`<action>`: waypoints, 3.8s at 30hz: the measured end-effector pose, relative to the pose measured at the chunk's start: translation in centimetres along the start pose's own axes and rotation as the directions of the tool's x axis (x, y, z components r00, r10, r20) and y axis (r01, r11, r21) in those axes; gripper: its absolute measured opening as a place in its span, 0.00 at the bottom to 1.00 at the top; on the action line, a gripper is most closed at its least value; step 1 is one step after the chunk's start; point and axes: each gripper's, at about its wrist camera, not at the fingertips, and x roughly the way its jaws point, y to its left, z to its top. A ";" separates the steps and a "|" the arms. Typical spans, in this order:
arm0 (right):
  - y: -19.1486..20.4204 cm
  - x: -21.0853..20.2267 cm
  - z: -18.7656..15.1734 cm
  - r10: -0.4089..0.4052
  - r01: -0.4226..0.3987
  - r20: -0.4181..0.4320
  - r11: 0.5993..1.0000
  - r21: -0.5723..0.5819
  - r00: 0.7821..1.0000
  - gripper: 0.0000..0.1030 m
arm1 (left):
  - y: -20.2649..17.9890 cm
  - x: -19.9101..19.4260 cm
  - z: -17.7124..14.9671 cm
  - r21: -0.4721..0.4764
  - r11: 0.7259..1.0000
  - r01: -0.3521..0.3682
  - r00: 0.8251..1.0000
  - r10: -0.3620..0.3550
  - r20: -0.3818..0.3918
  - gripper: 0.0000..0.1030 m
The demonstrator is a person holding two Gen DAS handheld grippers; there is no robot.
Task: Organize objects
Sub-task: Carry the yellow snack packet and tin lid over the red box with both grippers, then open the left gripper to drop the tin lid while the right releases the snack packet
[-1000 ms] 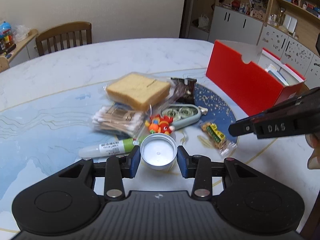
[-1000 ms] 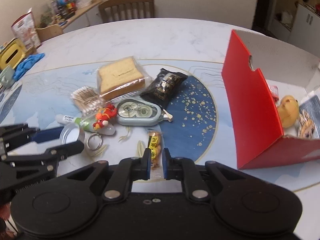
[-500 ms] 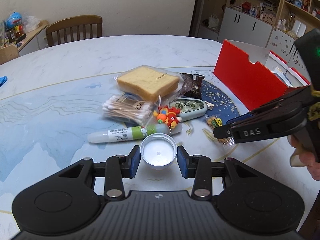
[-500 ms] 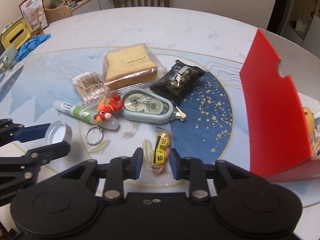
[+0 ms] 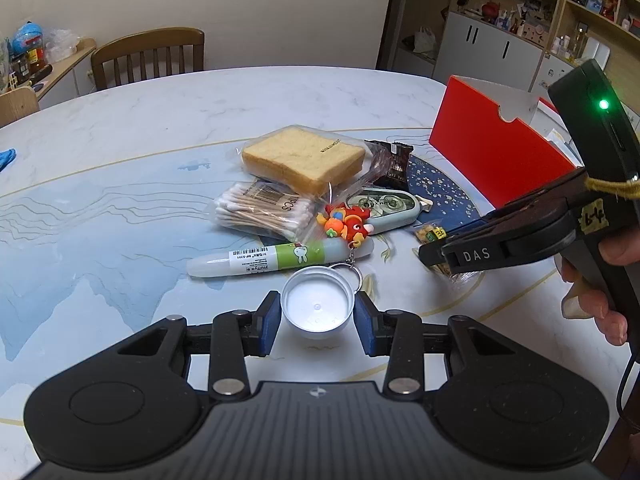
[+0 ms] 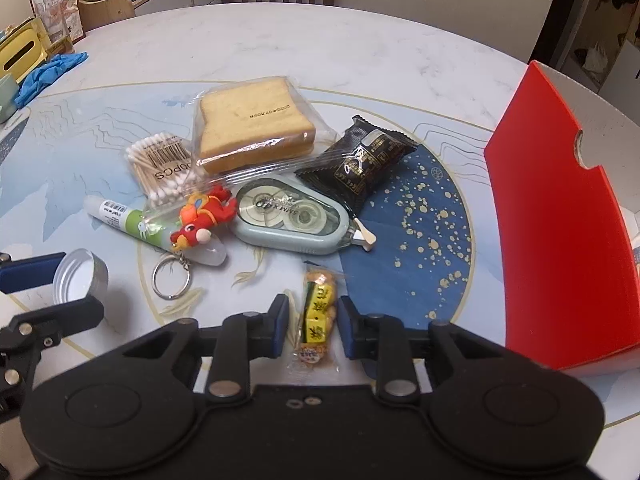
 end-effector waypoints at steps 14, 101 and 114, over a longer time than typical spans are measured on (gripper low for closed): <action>-3.2 -7.3 -1.0 0.042 -0.054 0.131 0.994 0.090 0.990 0.16 | -2.7 -1.0 3.2 0.069 0.996 0.063 0.997 -0.065 0.033 0.37; -29.7 -6.5 -1.6 0.147 -0.152 0.054 0.983 0.104 0.988 0.24 | -28.7 16.2 17.7 0.383 0.923 0.040 0.976 0.045 -0.211 0.55; -28.7 -9.6 -1.8 0.153 -0.167 0.155 0.982 0.085 0.976 0.26 | -28.1 11.6 17.2 0.348 0.934 0.078 0.992 -0.037 -0.123 0.55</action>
